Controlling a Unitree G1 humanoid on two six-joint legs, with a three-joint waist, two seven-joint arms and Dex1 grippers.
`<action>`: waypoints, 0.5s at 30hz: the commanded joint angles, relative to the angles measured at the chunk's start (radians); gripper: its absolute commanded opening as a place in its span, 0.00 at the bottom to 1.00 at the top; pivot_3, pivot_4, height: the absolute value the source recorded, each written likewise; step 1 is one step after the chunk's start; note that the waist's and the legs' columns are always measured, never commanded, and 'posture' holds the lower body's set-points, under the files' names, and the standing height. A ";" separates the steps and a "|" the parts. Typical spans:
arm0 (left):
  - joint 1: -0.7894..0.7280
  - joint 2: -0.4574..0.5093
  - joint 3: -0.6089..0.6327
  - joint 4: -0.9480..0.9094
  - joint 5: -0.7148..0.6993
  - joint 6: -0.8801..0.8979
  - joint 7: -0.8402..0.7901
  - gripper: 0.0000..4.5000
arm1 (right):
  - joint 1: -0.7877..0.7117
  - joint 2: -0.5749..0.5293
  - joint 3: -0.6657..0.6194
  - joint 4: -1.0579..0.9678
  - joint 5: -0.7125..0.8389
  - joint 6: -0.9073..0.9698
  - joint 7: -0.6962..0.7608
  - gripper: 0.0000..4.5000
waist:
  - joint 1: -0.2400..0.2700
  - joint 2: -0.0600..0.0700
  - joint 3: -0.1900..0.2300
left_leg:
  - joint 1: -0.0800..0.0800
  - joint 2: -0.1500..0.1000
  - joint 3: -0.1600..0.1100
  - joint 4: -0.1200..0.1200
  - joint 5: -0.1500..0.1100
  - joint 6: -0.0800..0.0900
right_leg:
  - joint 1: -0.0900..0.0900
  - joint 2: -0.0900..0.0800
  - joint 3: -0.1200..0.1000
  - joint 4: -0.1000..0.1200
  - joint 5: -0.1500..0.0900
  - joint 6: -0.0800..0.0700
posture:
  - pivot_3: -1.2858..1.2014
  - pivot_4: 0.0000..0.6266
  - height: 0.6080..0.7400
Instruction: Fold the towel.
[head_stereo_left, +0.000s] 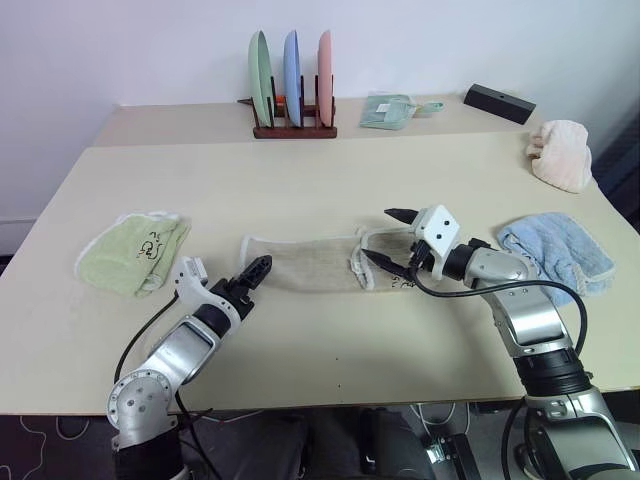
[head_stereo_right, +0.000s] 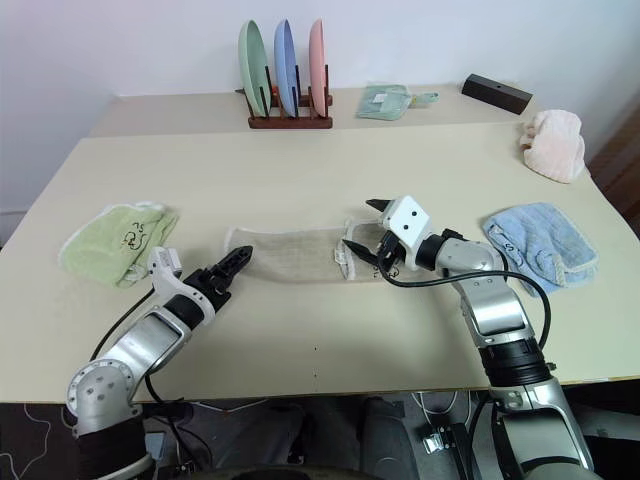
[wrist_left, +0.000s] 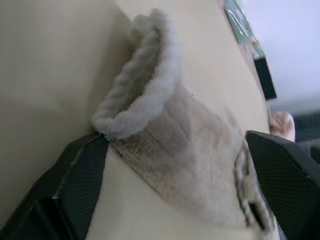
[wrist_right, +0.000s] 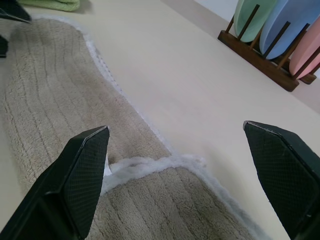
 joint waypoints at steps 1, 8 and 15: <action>0.004 -0.004 -0.011 0.014 0.001 -0.028 0.026 0.59 | 0.008 -0.013 -0.002 -0.059 -0.007 -0.022 0.002 0.99 | 0.000 0.000 0.000 | 0.000 0.000 0.000 0.000 0.000 0.000 | 0.000 0.000 0.000 0.000 0.000 0.000 | 0.52 0.24 1.00; 0.031 0.028 0.004 -0.066 0.027 -0.115 -0.047 0.01 | 0.048 -0.019 0.000 -0.091 -0.016 -0.016 0.000 0.99 | -0.001 0.000 0.000 | -0.001 0.000 0.000 0.000 0.000 0.000 | -0.001 0.000 0.000 0.000 0.000 0.000 | 0.52 0.24 1.00; 0.086 0.219 0.088 -0.149 0.096 -0.198 -0.218 0.01 | 0.062 -0.023 0.004 -0.087 -0.025 -0.020 0.003 0.99 | -0.003 0.000 0.000 | -0.001 0.000 0.000 -0.001 0.000 0.000 | -0.001 0.001 0.000 0.000 0.000 0.000 | 0.52 0.24 1.00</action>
